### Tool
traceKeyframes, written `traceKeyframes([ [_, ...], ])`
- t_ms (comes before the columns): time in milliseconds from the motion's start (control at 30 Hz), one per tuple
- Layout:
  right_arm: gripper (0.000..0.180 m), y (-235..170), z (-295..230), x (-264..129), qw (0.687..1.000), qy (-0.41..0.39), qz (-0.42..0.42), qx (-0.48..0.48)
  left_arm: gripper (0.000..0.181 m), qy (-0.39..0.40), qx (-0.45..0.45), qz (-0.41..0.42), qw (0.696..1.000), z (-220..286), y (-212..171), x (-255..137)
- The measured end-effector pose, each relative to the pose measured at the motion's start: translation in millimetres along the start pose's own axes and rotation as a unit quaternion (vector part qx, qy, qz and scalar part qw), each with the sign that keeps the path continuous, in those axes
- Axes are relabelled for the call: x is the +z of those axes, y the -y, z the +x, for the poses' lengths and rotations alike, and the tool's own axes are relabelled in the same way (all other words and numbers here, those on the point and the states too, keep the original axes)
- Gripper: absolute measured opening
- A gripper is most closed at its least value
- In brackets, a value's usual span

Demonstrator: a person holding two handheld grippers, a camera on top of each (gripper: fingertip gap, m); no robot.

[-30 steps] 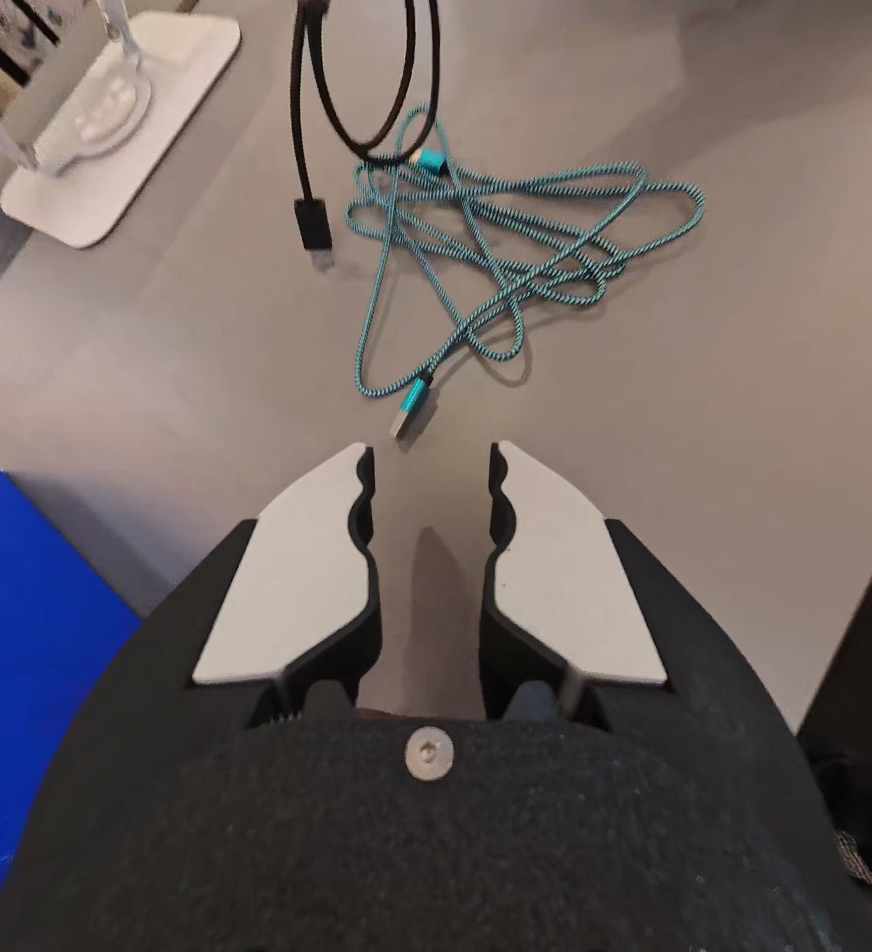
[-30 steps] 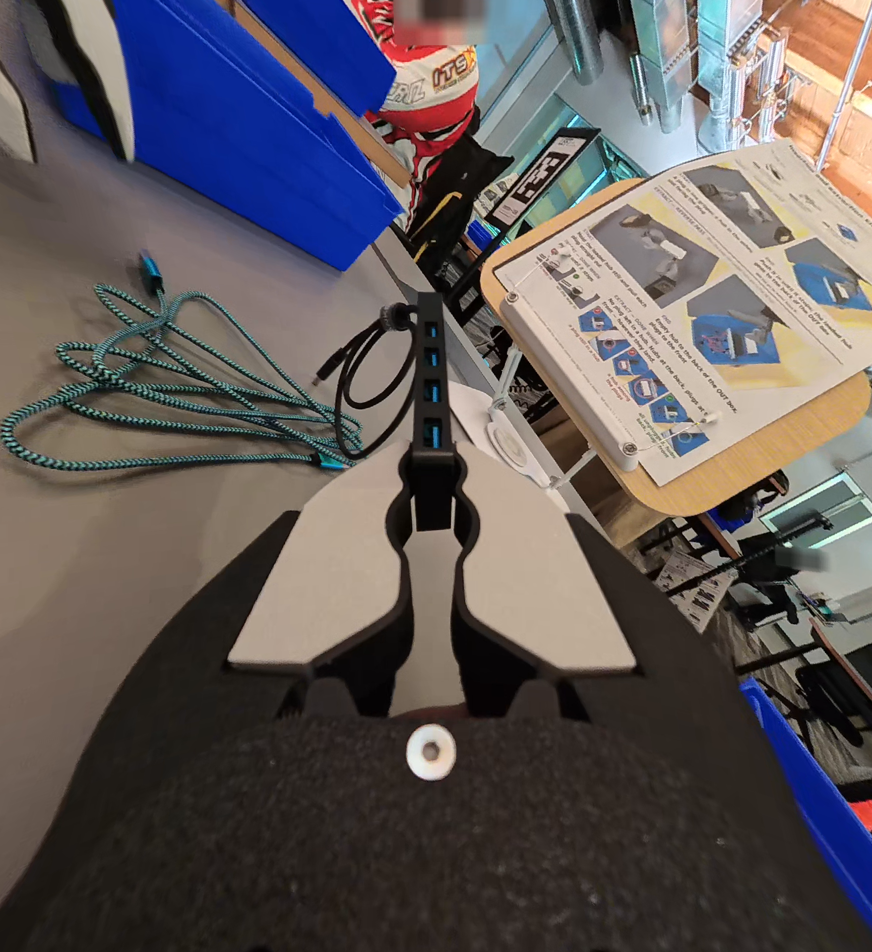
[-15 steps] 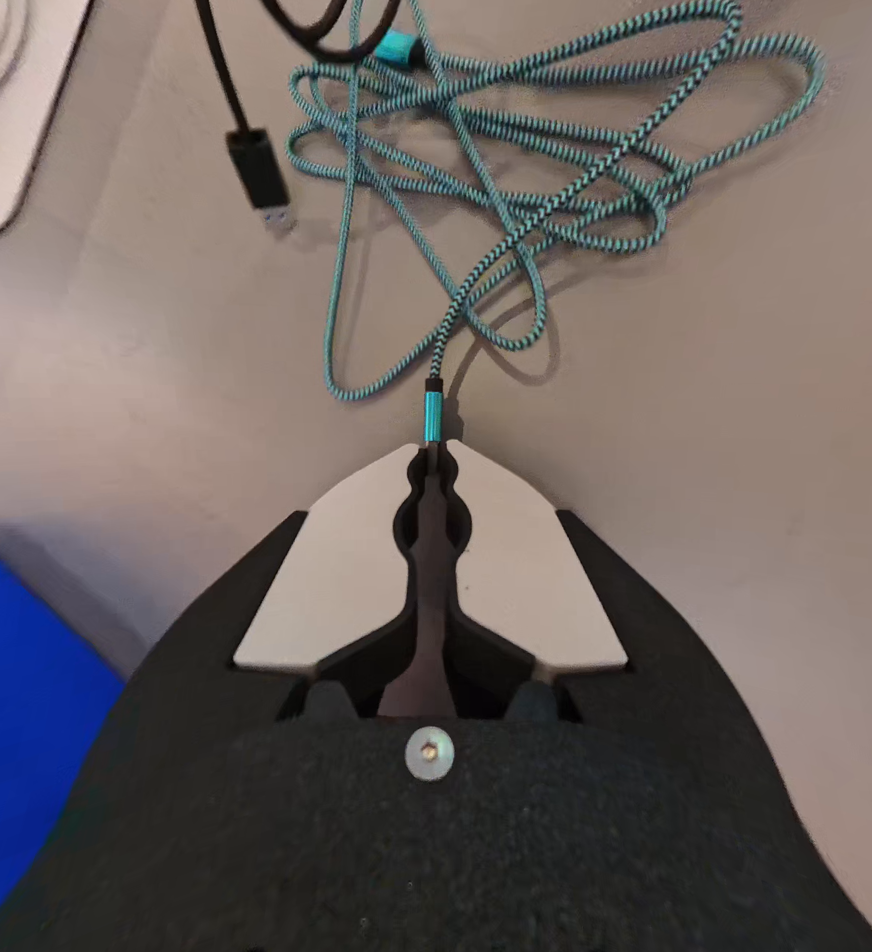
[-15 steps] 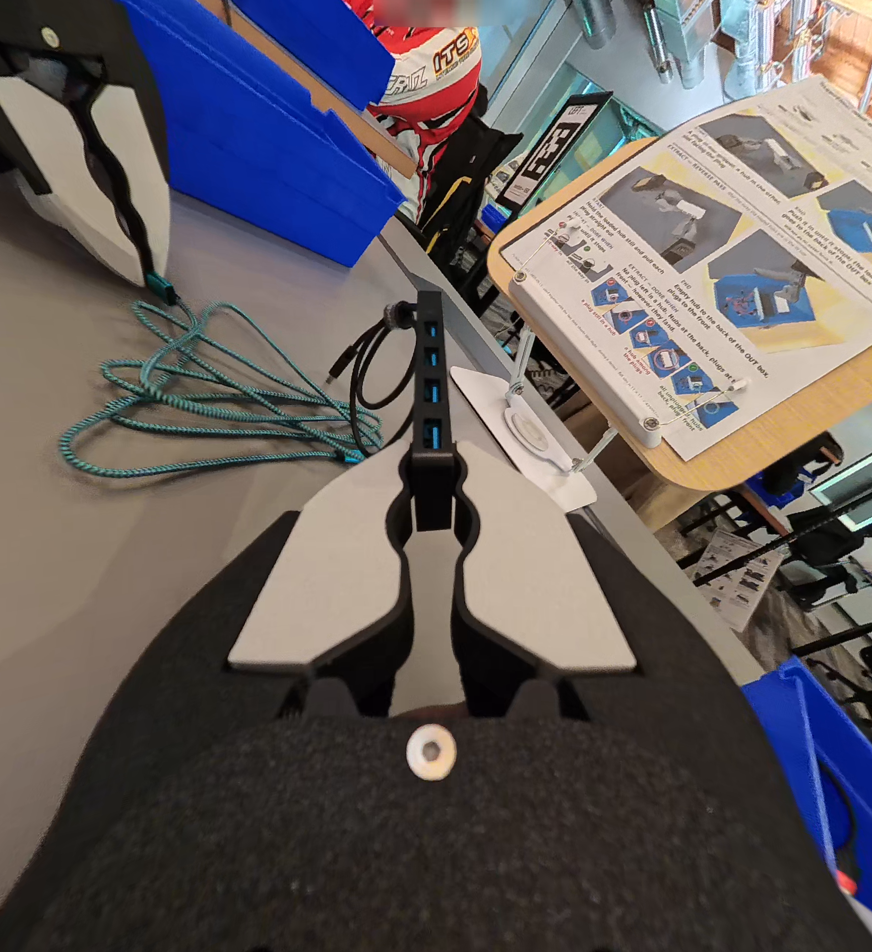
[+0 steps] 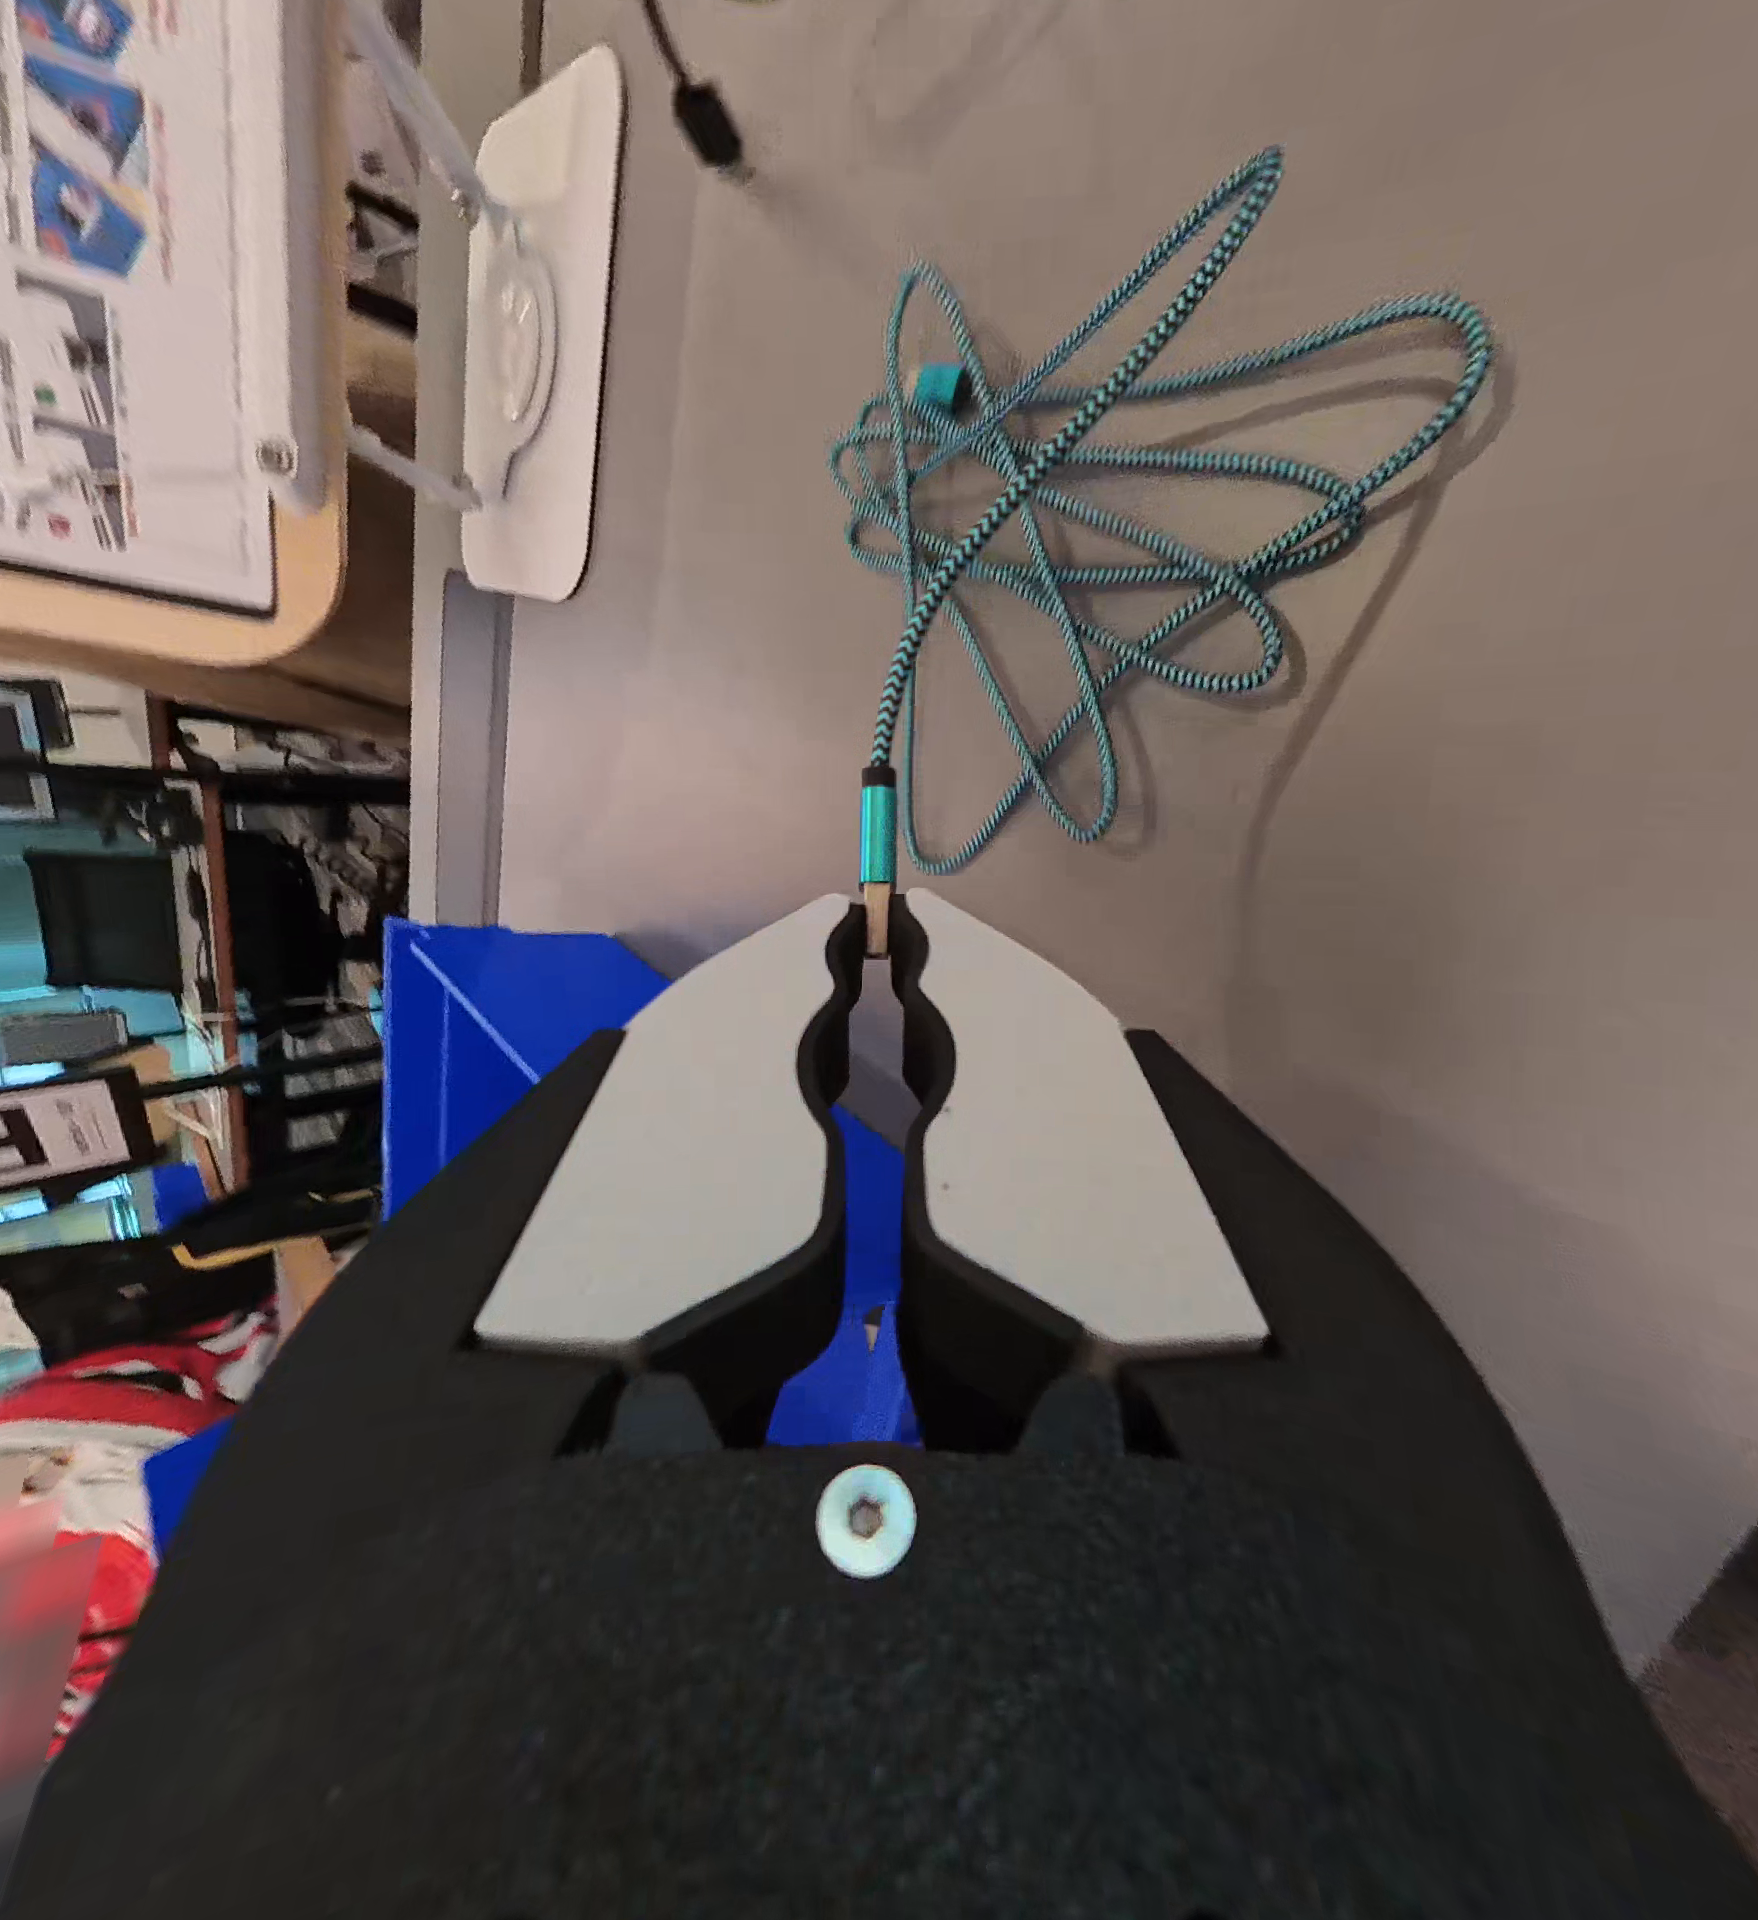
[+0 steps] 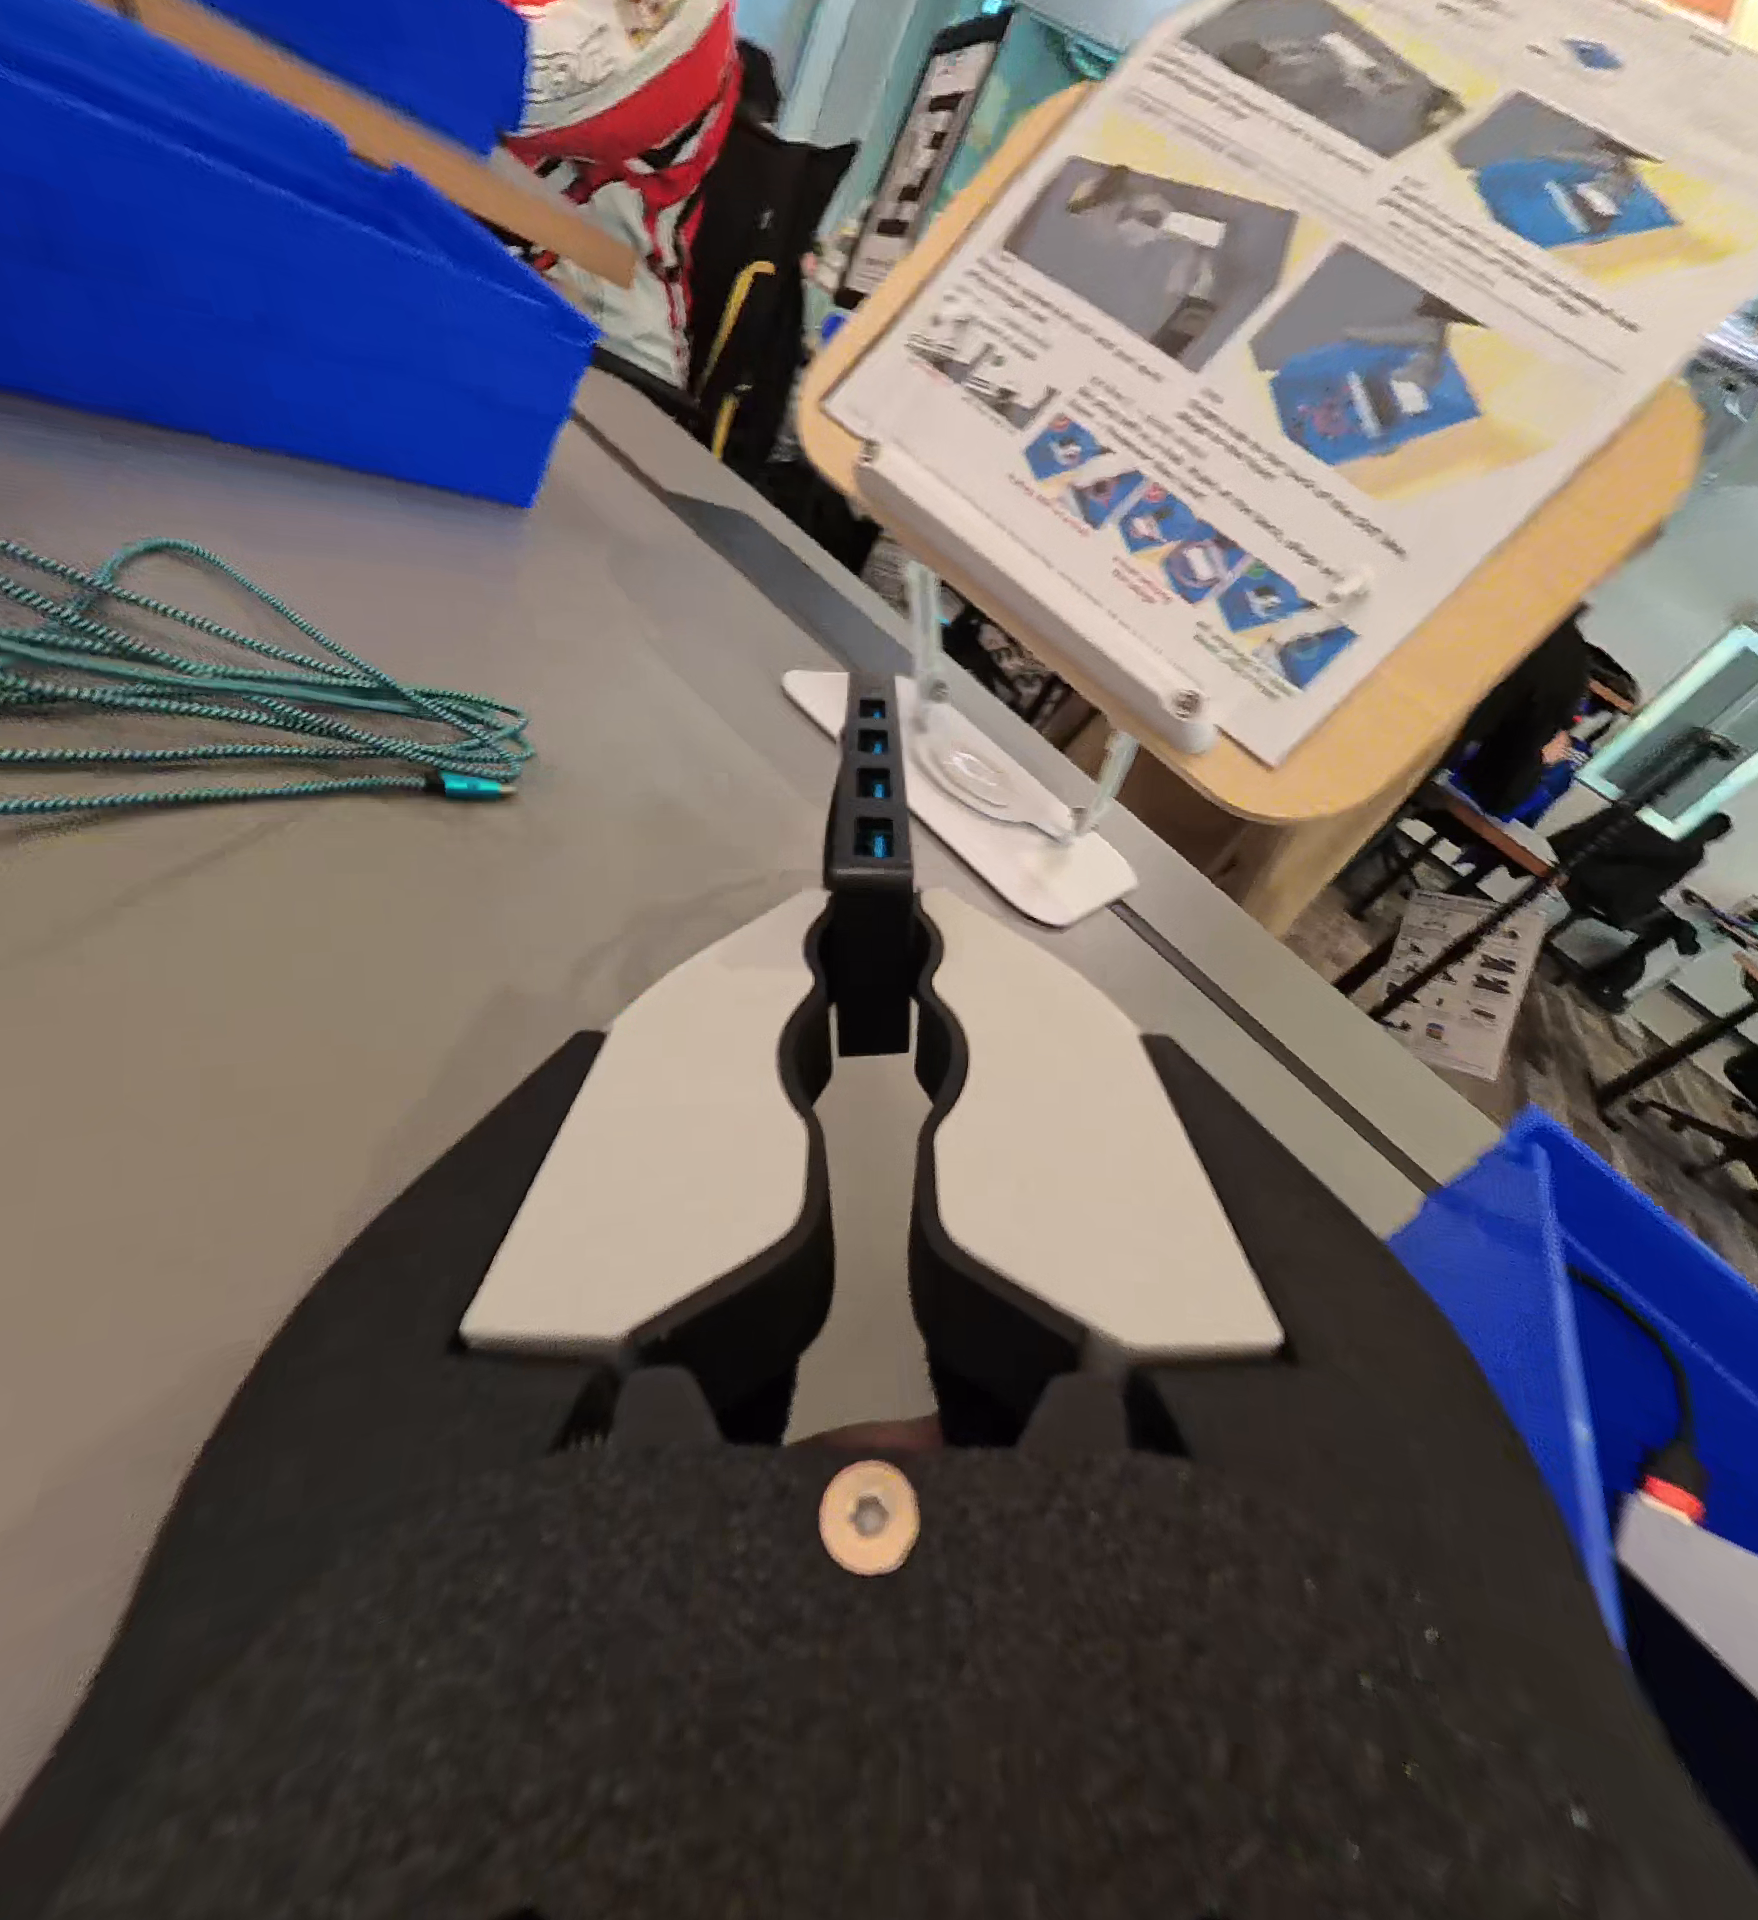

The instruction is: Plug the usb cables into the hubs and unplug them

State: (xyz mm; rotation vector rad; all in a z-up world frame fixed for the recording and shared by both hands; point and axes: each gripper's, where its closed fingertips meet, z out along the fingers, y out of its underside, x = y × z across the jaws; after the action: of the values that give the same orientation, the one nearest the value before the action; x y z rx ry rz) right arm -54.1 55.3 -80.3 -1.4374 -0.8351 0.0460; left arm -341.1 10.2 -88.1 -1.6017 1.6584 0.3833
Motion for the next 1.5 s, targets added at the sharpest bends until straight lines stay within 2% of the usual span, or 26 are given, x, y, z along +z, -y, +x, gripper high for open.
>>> traceKeyframes([
  [133,0.011,5,-28,6,0.999,0.05,0.001,-0.018,0.004,-0.032,0.046,0.011,0.998,10,20,2],
  [300,0.011,-3,-29,7,0.998,0.052,-0.015,-0.029,0.004,-0.054,0.088,0.038,0.994,19,40,17],
  [467,0.011,-6,-22,5,0.999,0.042,-0.017,-0.024,0.005,-0.134,0.02,0.081,0.988,44,44,23],
  [567,0.011,-6,-22,5,0.999,0.043,-0.018,-0.022,0.033,-0.161,-0.028,0.097,0.982,60,42,22],
  [733,0.011,-6,-24,5,0.998,0.046,-0.019,-0.026,0.049,-0.198,-0.108,0.145,0.963,77,41,7],
  [800,0.011,-7,-25,6,0.998,0.048,-0.02,-0.026,0.053,-0.2,-0.136,0.138,0.961,76,35,6],
  [933,0.011,-7,-26,6,0.998,0.049,-0.021,-0.029,0.061,-0.195,-0.225,0.066,0.952,76,23,28],
  [1033,0.011,-7,-25,7,0.998,0.047,-0.021,-0.032,0.052,-0.187,-0.306,0.029,0.933,85,30,41],
  [1067,0.011,-8,-25,6,0.998,0.047,-0.021,-0.031,0.043,-0.164,-0.325,0.009,0.931,84,27,44],
  [1100,0.011,-8,-25,6,0.998,0.047,-0.022,-0.031,0.043,-0.134,-0.332,-0.011,0.934,81,24,46],
  [1333,0.011,-7,-28,6,0.998,0.052,-0.021,-0.036,0.035,-0.048,-0.223,-0.108,0.968,87,8,55],
  [1400,0.011,-7,-29,6,0.998,0.053,-0.021,-0.038,0.008,-0.049,-0.194,-0.12,0.973,90,5,61],
  [1500,0.011,-7,-28,6,0.998,0.052,-0.02,-0.037,0.004,-0.045,-0.156,-0.126,0.979,86,3,62],
])
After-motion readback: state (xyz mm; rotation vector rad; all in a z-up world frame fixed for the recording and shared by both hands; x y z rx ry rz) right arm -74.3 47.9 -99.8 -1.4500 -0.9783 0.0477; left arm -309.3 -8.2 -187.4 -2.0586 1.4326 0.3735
